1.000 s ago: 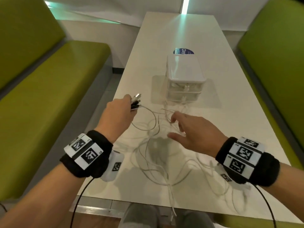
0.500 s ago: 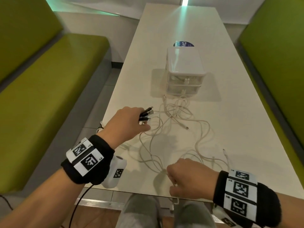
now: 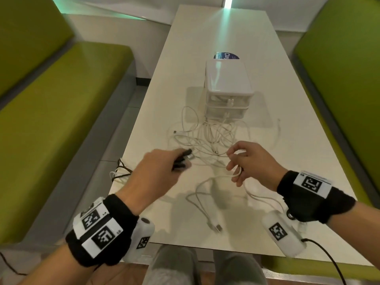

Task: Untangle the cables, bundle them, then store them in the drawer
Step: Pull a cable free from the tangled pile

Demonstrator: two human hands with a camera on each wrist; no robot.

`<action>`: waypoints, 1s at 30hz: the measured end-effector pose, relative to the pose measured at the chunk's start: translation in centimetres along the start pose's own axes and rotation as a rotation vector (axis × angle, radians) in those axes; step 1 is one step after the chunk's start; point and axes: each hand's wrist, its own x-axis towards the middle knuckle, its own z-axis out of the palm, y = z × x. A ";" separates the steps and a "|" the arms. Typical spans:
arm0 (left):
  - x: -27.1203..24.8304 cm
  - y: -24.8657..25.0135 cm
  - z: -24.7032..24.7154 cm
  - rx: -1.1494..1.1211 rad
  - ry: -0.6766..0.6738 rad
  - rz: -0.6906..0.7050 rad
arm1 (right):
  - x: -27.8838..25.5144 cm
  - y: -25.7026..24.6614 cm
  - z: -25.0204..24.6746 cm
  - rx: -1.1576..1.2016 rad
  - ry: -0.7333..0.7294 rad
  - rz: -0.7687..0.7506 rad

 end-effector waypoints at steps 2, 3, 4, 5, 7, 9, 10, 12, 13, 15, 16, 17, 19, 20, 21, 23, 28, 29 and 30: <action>-0.7 0.3 0.8 -0.044 -0.127 0.098 | 0.2 0.3 -0.2 0.083 0.025 0.043; -0.9 0.3 1.1 -0.037 -0.192 0.153 | 0.3 0.4 -0.3 0.108 0.030 0.059; -1.0 0.4 1.3 -0.018 -0.259 0.203 | 0.4 0.4 -0.3 0.124 0.031 0.069; -1.1 0.4 1.4 0.010 -0.324 0.245 | 0.4 0.5 -0.3 0.134 0.029 0.076; -1.2 0.4 1.9 0.097 -0.431 0.287 | 0.5 0.5 -0.5 0.129 0.025 0.087; -1.1 0.3 2.7 0.220 -0.502 0.292 | 0.6 0.5 -0.6 0.112 0.020 0.099; -1.2 0.2 3.2 0.261 -0.509 0.297 | 0.7 0.5 -0.6 0.108 0.014 0.105; -1.1 0.3 3.8 0.316 -0.479 0.314 | 0.7 0.4 -0.6 0.107 0.000 0.111; -1.1 0.3 3.8 0.309 -0.445 0.328 | 0.7 0.4 -0.5 0.097 -0.003 0.111; -1.1 -0.1 3.8 0.168 -0.292 0.376 | 0.6 0.5 -0.5 0.020 0.001 0.084; -1.2 -0.4 3.5 0.076 -0.194 0.382 | 0.6 0.6 -0.5 -0.054 0.004 0.055; -1.3 -0.6 3.2 -0.036 -0.091 0.348 | 0.4 0.6 -0.4 -0.162 0.004 0.014; -1.2 -0.8 2.2 -0.258 0.115 0.264 | 0.1 0.6 -0.2 -0.499 0.006 -0.102; -1.1 -0.8 1.7 -0.330 0.199 0.230 | -0.1 0.7 0.0 -0.696 0.011 -0.175; -0.9 -0.6 1.1 -0.369 0.258 0.200 | -0.2 0.6 0.3 -0.841 0.019 -0.253; -0.6 -0.3 0.3 -0.401 0.301 0.152 | -0.6 0.2 1.0 -0.900 0.035 -0.420; -1.0 0.3 0.7 -0.654 0.232 -0.069 | -1.8 -2.5 3.1 -0.522 -0.192 -0.513; -1.1 0.4 0.8 -0.696 0.219 -0.085 | -1.9 -2.9 3.7 -0.450 -0.242 -0.496; -1.2 0.4 0.8 -0.750 0.204 -0.106 | -1.8 -3.1 4.3 -0.395 -0.274 -0.488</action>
